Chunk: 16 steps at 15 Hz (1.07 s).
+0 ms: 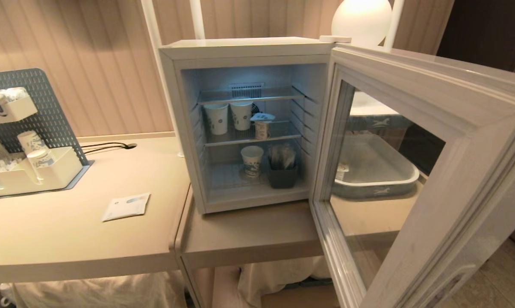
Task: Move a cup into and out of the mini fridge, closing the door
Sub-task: Close the freezer door
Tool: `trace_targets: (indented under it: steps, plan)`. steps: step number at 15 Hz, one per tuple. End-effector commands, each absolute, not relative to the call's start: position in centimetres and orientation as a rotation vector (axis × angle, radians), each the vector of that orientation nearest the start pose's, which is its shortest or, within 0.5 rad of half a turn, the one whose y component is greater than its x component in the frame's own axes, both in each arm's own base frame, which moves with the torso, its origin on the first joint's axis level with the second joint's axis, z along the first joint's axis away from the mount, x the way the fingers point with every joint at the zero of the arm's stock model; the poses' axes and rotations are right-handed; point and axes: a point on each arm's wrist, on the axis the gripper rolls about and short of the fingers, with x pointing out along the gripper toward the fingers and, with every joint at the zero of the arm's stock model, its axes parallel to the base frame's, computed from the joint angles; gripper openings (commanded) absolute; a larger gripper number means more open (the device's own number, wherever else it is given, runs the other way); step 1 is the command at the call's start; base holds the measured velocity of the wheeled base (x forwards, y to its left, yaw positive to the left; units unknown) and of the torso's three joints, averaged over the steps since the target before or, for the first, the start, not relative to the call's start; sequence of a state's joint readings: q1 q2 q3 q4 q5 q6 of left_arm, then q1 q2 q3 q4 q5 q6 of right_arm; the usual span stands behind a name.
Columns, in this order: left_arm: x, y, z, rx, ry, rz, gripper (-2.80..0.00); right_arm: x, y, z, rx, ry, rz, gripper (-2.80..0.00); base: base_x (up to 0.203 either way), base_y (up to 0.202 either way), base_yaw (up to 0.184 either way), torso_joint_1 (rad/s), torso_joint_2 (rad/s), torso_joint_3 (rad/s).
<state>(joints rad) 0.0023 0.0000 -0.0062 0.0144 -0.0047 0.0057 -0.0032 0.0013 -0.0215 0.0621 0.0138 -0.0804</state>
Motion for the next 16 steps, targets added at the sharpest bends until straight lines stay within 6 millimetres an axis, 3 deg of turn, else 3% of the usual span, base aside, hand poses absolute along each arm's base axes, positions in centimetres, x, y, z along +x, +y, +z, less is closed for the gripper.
trace_targets:
  steps: [1,3,11,13,16]
  plan:
    - [-2.3,0.0,7.6,0.006,0.008,-0.002,-2.8,-2.4,0.0,7.5,-0.081,0.044,0.013,-2.8,0.163,-0.166,0.0,0.012,0.01,0.002]
    - [-2.3,0.0,7.6,0.006,0.008,-0.002,-2.8,-2.4,0.0,7.5,-0.058,0.038,0.009,-2.8,0.074,-0.125,0.013,0.007,0.01,0.005]
    - [-2.3,0.0,7.6,0.006,0.009,-0.002,-2.8,-2.4,0.0,7.7,-0.074,0.014,0.009,-2.8,0.0,0.0,0.0,0.0,0.0,0.0]
    - [-2.3,0.0,7.6,0.006,0.009,-0.002,-2.8,-3.1,0.1,9.9,-0.029,-0.063,0.044,-2.8,0.0,0.0,0.0,0.0,0.0,0.0]
    - [-2.3,0.0,7.6,0.006,0.009,-0.002,-2.8,-5.4,0.3,18.1,0.047,-0.16,0.139,-2.8,0.0,0.0,0.0,0.0,0.0,0.0]
